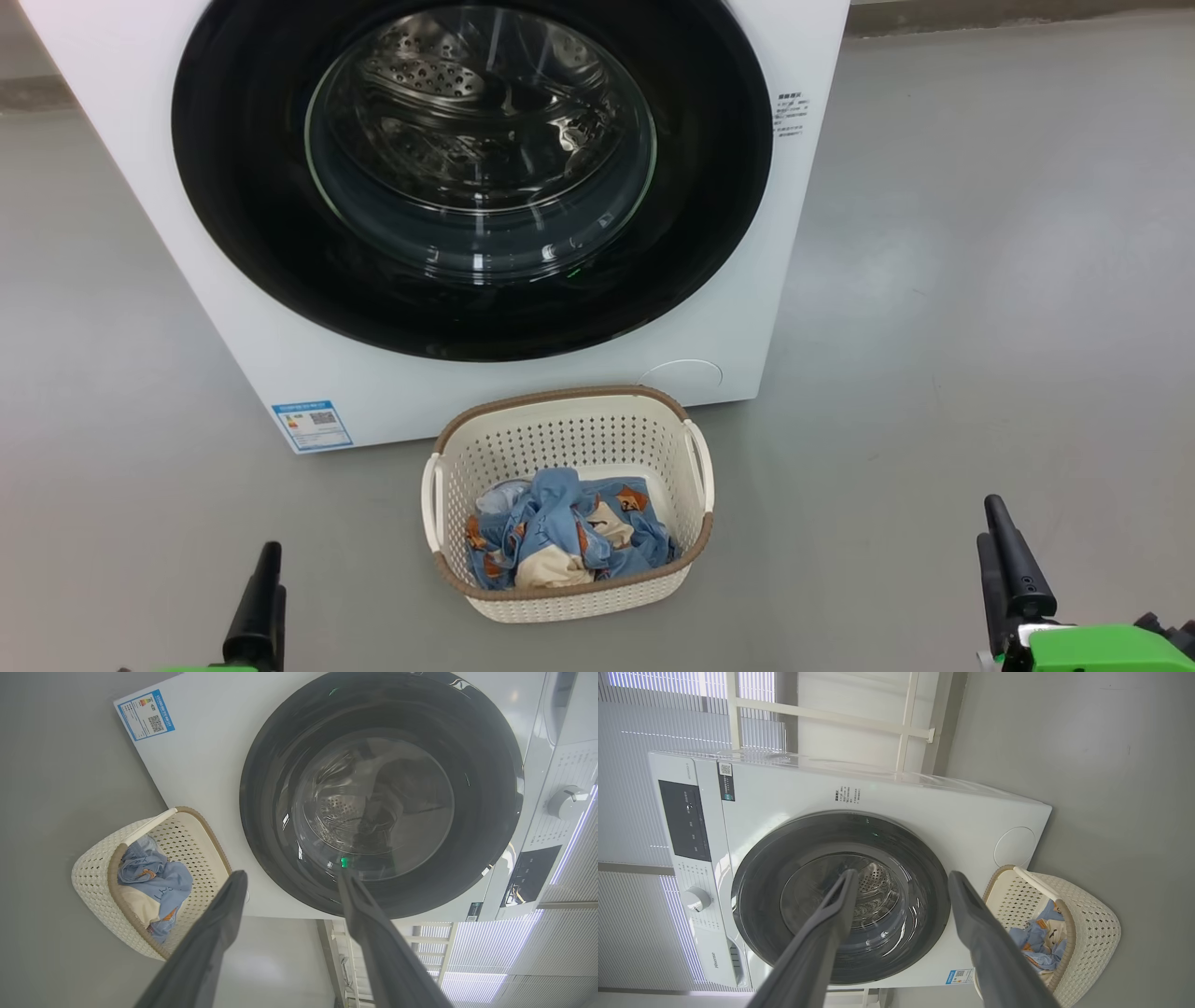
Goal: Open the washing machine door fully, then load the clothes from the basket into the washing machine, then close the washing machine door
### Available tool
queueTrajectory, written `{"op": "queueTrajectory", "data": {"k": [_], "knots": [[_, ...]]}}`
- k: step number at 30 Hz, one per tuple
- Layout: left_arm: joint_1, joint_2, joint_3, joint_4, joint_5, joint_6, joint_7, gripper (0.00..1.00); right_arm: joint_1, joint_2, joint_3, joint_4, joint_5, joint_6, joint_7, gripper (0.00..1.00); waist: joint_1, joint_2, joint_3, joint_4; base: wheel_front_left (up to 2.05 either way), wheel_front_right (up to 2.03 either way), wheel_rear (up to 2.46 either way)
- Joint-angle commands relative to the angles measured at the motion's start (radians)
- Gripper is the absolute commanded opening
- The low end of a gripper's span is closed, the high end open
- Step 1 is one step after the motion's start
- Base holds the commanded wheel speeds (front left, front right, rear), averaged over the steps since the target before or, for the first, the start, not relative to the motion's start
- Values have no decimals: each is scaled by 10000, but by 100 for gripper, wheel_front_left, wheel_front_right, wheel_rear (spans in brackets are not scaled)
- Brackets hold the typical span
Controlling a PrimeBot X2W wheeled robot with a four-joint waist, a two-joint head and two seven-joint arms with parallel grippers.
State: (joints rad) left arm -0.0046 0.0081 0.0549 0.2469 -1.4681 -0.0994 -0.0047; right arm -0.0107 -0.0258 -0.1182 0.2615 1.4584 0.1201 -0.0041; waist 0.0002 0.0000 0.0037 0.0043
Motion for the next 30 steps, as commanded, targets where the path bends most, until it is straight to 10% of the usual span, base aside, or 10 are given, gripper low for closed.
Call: {"op": "queueTrajectory", "data": {"k": [1,30], "knots": [[-370,182,146,-425,203,72,-118,100,-369,-85,143,-393,-227,37,-141,100,-1,0,-1,16,0,0,0],[-237,265,-540,-2339,3857,1310,-972,100,-390,-139,511,-1704,-3516,61,-989,100,-1,0,-29,186,0,0,0]]}}
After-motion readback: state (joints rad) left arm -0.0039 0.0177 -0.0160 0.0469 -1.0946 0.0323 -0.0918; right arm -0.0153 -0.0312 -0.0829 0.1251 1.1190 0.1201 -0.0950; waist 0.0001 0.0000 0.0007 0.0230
